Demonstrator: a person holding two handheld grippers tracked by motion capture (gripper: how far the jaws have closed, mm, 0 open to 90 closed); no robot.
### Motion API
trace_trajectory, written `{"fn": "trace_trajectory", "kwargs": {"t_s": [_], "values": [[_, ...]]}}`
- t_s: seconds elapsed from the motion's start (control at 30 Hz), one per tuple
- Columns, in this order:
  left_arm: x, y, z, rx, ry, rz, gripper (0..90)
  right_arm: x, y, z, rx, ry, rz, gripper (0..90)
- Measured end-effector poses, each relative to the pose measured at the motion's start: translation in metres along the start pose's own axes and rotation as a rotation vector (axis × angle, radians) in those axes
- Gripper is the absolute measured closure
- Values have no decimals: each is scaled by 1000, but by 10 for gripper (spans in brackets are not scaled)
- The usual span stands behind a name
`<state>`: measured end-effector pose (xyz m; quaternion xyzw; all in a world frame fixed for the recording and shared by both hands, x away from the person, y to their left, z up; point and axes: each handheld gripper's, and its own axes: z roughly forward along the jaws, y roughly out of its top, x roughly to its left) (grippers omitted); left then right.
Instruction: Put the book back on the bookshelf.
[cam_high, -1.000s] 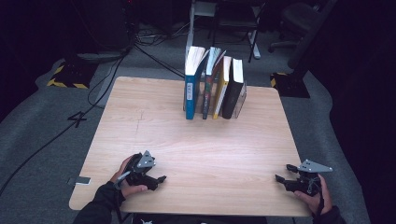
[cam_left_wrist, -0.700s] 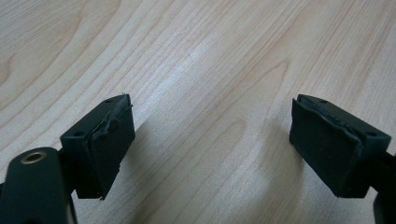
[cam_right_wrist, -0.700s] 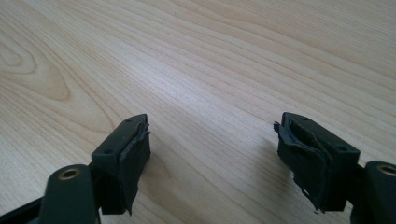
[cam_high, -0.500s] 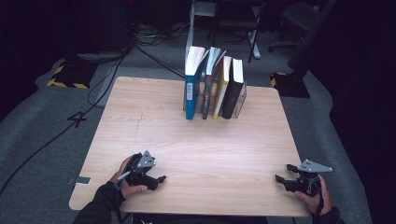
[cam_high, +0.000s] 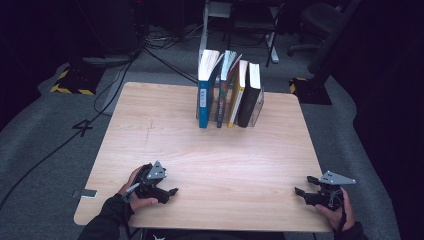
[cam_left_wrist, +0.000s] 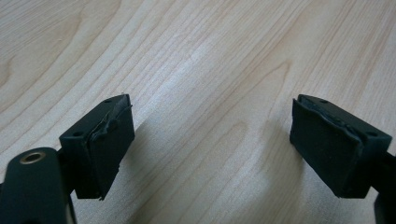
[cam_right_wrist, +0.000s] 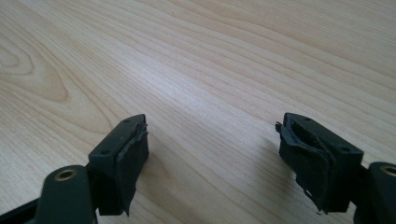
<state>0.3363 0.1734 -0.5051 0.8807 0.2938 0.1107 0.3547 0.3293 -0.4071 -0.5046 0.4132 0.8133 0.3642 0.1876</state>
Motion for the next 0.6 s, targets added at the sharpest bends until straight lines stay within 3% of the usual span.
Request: {"fn": "trace_trajectory", "kwargs": {"t_s": [0.6], "values": [[2,1,1,1,2,0,141,0,0,0,0,0,0,242]]}}
